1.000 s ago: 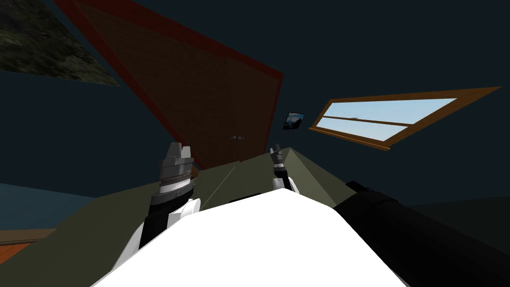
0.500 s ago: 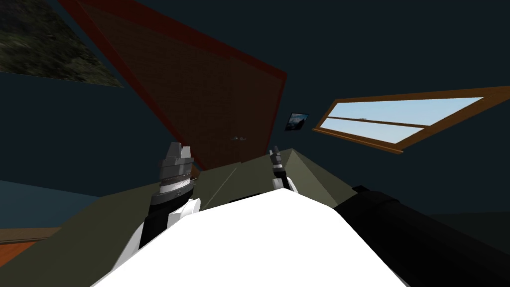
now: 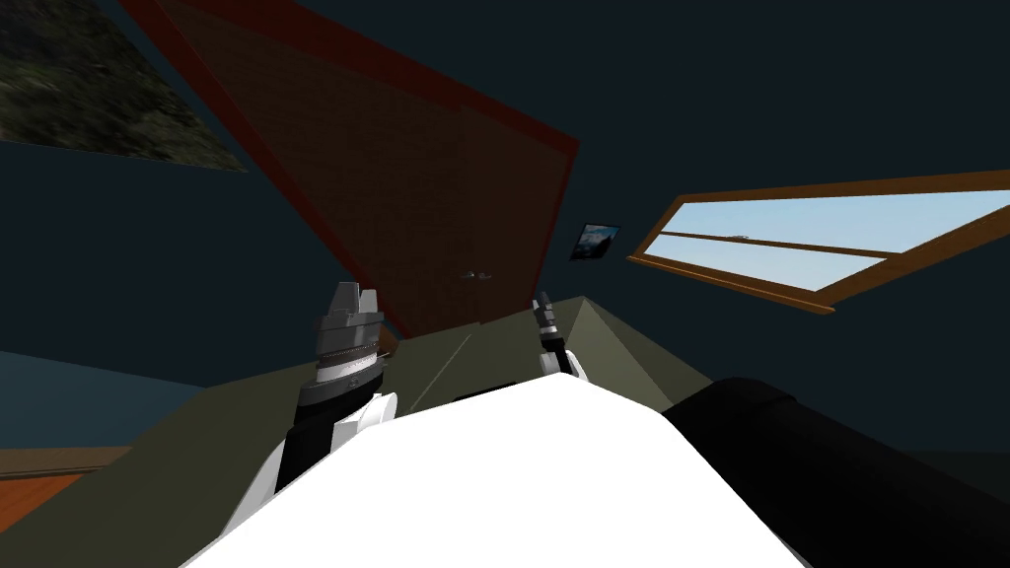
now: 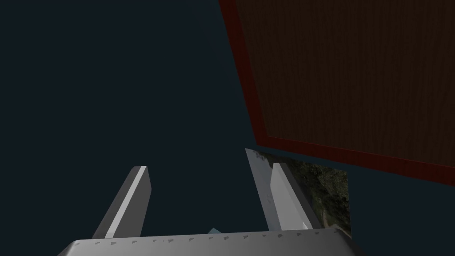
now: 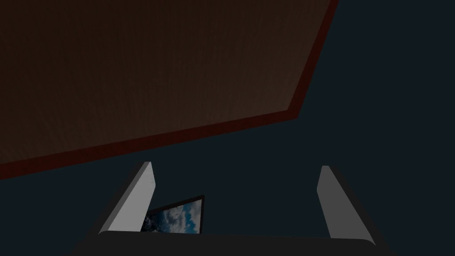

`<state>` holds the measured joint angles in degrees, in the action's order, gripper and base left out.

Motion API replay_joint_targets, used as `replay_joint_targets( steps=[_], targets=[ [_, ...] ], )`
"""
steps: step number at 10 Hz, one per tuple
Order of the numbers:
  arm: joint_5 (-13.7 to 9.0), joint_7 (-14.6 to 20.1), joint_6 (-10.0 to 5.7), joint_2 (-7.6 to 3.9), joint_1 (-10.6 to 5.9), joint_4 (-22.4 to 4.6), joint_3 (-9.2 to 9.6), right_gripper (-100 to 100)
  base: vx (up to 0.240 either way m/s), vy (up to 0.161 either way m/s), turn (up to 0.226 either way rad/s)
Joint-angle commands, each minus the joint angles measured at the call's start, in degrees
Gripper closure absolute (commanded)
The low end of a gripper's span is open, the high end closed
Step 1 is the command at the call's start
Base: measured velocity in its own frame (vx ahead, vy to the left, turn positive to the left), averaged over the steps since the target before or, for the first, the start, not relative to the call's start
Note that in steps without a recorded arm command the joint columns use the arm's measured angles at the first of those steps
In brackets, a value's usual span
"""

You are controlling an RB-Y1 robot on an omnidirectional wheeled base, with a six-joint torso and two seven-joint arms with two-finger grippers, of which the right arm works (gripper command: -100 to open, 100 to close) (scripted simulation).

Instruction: Pull the door open

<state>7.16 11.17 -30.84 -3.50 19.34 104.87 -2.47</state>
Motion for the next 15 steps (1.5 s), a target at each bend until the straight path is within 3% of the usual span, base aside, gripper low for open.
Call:
replay_joint_targets(
  steps=[1, 15],
  targets=[
    [0.15, 0.26, -0.46, -0.46, -0.60, -1.89, -0.42, -100, 0.094, 0.037, 0.051],
    [1.71, 1.99, -5.74, -3.20, -7.65, -22.37, -4.39, -100, 0.104, 0.041, 0.052]
  ],
)
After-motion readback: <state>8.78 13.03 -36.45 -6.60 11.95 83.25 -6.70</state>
